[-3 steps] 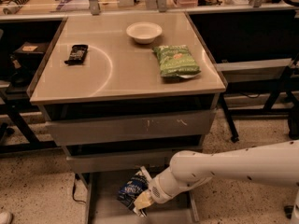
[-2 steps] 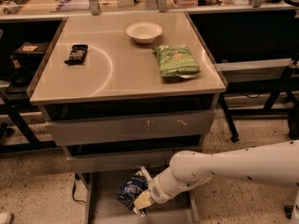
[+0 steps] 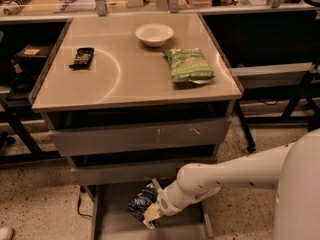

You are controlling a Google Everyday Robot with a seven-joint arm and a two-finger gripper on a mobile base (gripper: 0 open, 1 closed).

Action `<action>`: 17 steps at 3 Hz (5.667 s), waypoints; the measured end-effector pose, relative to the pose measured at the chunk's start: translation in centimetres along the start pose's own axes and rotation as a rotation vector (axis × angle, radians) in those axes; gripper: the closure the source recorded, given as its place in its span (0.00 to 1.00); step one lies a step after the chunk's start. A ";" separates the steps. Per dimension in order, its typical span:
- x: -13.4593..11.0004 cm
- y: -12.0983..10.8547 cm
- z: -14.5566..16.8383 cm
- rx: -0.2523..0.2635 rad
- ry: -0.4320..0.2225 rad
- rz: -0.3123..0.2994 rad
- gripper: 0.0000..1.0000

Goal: Place blue chip bag into bottom drawer

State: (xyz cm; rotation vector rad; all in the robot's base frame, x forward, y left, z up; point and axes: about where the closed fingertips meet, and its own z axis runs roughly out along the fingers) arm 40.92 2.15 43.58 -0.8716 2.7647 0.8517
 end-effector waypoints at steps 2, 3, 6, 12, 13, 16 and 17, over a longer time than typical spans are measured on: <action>0.4 -1.8 3.8 -0.028 -0.036 0.067 1.00; 0.4 -3.9 7.0 -0.030 -0.061 0.122 1.00; 1.2 -7.1 12.7 -0.106 -0.100 0.211 1.00; 3.2 -13.4 24.8 -0.232 -0.061 0.344 0.81; 3.2 -13.4 24.8 -0.232 -0.061 0.344 0.58; 3.2 -13.4 24.8 -0.232 -0.061 0.344 0.00; 3.2 -13.4 24.8 -0.232 -0.061 0.344 0.00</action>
Offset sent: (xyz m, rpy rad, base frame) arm 0.0140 0.0136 -0.1042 0.0848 0.0490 -0.1785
